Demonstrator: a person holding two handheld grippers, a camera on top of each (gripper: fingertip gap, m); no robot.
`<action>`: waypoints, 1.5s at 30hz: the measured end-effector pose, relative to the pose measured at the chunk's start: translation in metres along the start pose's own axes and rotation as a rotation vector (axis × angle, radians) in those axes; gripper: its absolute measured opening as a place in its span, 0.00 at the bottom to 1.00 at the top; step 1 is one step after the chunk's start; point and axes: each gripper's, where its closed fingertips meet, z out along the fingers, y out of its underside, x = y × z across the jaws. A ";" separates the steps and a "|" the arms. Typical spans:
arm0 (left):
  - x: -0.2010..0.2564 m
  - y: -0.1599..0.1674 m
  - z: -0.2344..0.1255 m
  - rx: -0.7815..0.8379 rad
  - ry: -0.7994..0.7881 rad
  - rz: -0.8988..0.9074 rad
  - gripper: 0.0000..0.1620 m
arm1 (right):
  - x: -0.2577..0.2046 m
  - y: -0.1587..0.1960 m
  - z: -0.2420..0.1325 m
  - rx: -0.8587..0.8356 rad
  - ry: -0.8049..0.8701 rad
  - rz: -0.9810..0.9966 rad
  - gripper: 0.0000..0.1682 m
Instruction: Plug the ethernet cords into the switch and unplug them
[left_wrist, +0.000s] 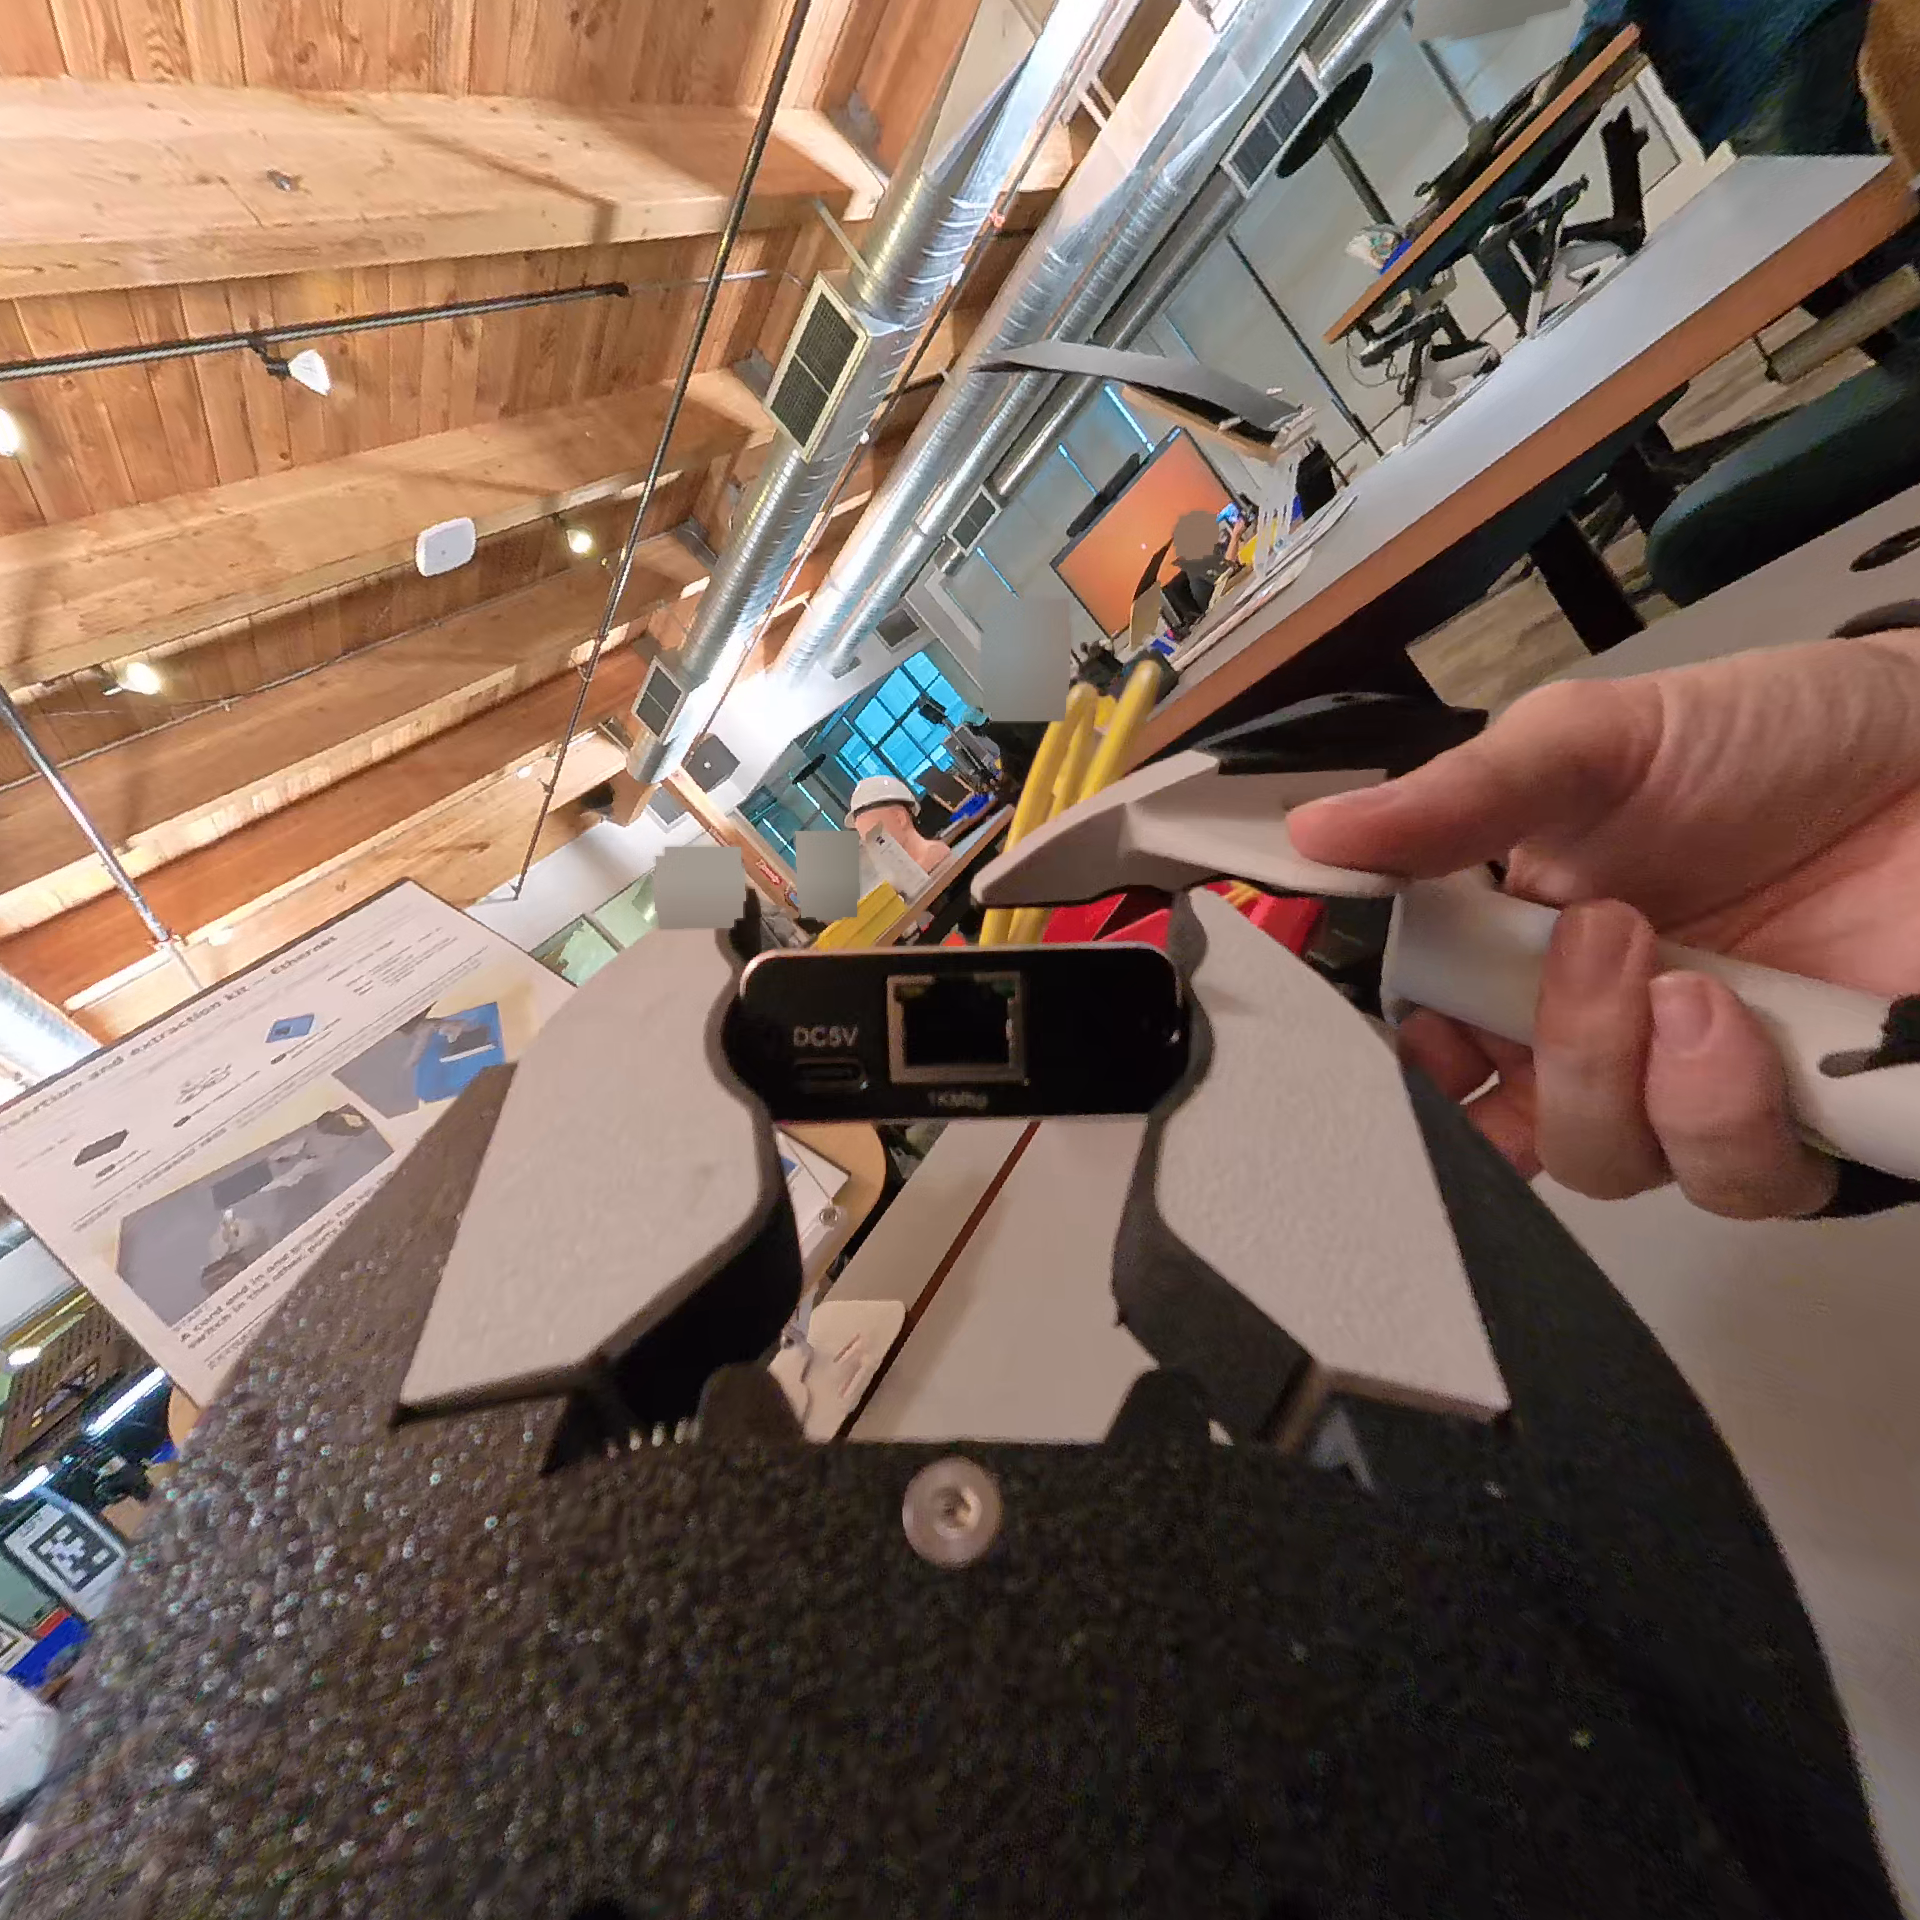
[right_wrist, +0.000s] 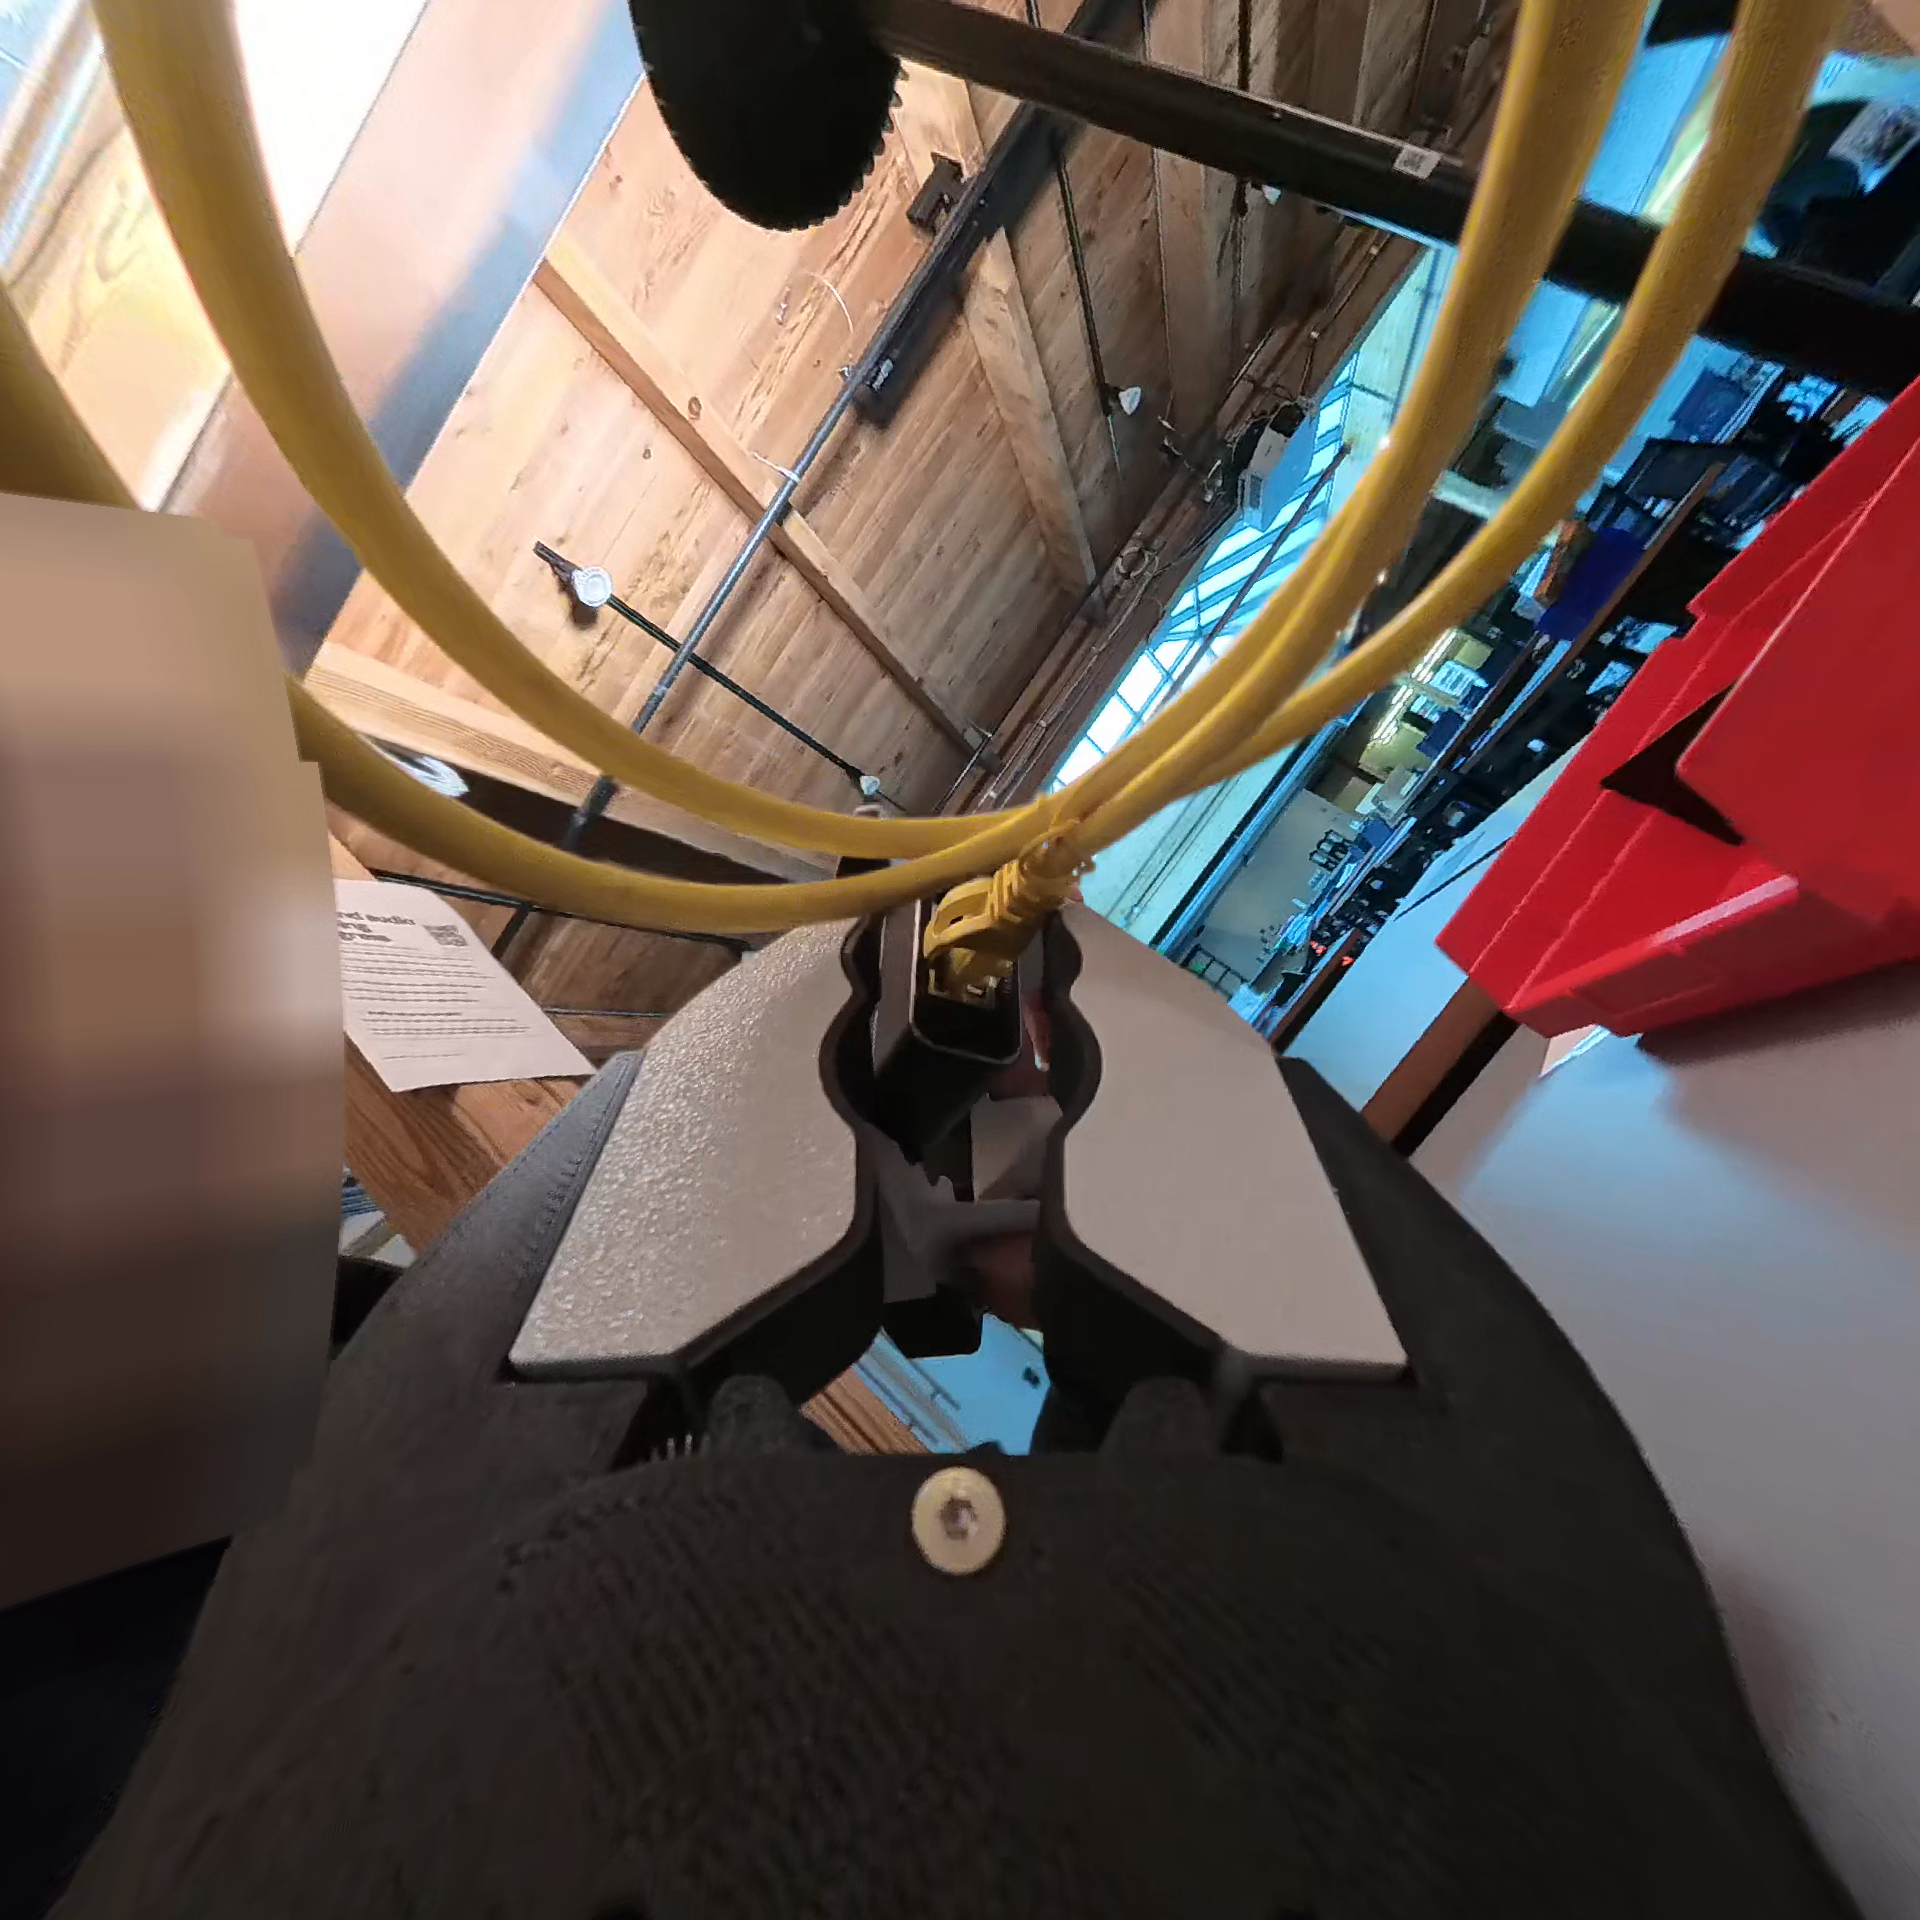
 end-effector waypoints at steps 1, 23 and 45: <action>0.001 -0.001 0.000 0.011 0.001 0.001 0.46 | -0.001 0.000 0.000 0.001 0.002 -0.013 0.18; 0.003 -0.019 -0.004 0.121 -0.022 0.086 0.46 | -0.014 0.009 0.004 -0.051 -0.117 0.044 0.24; 0.013 0.038 0.014 -0.221 -0.031 -0.059 0.46 | -0.008 -0.014 -0.008 0.020 -0.002 -0.227 0.09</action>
